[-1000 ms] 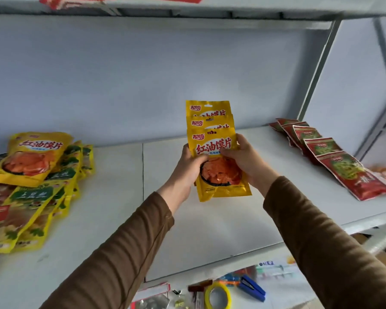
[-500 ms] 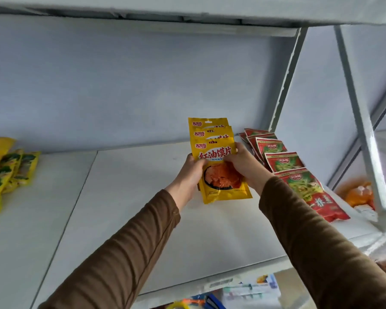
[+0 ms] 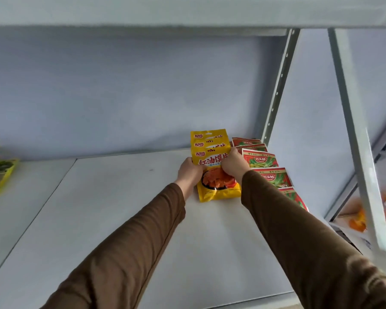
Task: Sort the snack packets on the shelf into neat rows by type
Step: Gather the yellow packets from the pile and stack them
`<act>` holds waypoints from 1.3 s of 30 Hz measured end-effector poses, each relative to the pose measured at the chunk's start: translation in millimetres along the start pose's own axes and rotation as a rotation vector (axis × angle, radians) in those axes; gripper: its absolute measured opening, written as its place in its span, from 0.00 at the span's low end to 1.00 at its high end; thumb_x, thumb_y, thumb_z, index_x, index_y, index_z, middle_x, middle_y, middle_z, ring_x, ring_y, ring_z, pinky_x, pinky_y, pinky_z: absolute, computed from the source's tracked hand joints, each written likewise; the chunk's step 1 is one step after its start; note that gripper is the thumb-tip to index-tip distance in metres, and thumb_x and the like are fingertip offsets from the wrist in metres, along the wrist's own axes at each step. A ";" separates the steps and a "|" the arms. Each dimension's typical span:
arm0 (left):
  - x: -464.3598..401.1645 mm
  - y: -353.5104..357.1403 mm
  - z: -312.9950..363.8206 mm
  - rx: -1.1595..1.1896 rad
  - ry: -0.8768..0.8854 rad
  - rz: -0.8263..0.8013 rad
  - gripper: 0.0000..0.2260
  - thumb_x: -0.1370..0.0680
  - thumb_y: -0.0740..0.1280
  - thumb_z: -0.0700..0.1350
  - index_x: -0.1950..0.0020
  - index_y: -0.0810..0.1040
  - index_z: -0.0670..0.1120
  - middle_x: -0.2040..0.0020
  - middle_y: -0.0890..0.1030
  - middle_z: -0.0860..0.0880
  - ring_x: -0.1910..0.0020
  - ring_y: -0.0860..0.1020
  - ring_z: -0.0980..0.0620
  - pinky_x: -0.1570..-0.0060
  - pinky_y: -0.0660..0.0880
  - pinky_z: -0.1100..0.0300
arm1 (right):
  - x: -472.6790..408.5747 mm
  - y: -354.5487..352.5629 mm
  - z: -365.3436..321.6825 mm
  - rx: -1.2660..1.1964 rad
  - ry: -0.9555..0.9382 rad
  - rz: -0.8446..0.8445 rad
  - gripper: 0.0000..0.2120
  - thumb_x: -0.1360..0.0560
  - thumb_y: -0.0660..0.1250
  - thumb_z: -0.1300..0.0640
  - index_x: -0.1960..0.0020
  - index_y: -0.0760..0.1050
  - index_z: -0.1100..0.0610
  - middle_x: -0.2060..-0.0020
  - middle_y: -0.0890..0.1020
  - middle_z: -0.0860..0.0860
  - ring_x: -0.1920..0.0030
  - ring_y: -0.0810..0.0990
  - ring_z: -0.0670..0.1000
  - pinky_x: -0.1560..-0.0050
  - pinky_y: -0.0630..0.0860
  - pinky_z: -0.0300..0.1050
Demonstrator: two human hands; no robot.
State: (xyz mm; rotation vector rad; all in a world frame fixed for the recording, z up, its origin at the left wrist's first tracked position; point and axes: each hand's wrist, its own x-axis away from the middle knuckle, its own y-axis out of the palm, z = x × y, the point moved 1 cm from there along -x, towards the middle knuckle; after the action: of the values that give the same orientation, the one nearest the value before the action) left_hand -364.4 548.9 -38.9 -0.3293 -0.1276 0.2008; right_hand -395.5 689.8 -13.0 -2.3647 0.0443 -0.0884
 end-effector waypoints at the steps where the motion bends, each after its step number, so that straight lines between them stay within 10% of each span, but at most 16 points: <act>1: -3.5 0.6 -2.0 -0.100 -0.015 0.024 0.11 0.23 0.68 0.50 0.42 0.83 0.50 0.41 0.84 0.46 0.37 0.77 0.41 0.36 0.75 0.46 | -1.4 1.5 0.8 0.025 -0.001 -0.015 0.22 0.18 0.55 0.64 0.26 0.58 0.69 0.34 0.74 0.65 0.37 0.77 0.63 0.36 0.74 0.55; 12: -21.7 -1.8 -9.1 -0.242 -0.013 0.078 0.28 0.24 0.71 0.58 0.27 0.70 0.50 0.32 0.78 0.45 0.29 0.70 0.39 0.31 0.68 0.45 | -1.0 4.3 4.9 -0.134 -0.055 0.092 0.23 0.20 0.59 0.63 0.25 0.65 0.57 0.38 0.79 0.57 0.47 0.79 0.55 0.43 0.79 0.53; 16: -14.5 -11.1 -13.8 -0.225 0.019 0.100 0.35 0.23 0.69 0.59 0.21 0.63 0.47 0.31 0.76 0.44 0.27 0.67 0.40 0.30 0.67 0.46 | 12.1 0.8 3.8 -0.088 -0.171 0.163 0.25 0.20 0.61 0.62 0.23 0.64 0.58 0.28 0.71 0.58 0.30 0.71 0.59 0.31 0.71 0.55; 27: 53.5 -101.2 -22.1 -0.491 0.376 0.217 0.24 0.19 0.67 0.52 0.25 0.71 0.45 0.27 0.73 0.46 0.25 0.65 0.44 0.29 0.65 0.52 | 85.6 33.4 -51.7 0.121 -0.535 0.195 0.14 0.22 0.65 0.54 0.36 0.77 0.51 0.33 0.75 0.50 0.32 0.68 0.58 0.33 0.66 0.55; 39: 145.7 -295.3 -78.3 -0.690 0.371 0.323 0.18 0.19 0.68 0.49 0.29 0.76 0.49 0.23 0.70 0.51 0.24 0.65 0.51 0.27 0.61 0.58 | 180.1 153.5 -149.7 0.128 -0.704 0.029 0.12 0.20 0.63 0.51 0.38 0.77 0.45 0.35 0.77 0.46 0.34 0.70 0.53 0.37 0.65 0.49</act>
State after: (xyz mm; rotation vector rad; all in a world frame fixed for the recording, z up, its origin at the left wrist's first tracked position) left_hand -159.0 282.6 -0.7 -1.0691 0.2343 0.4107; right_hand -228.5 465.3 -4.7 -2.1436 -0.2585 0.7284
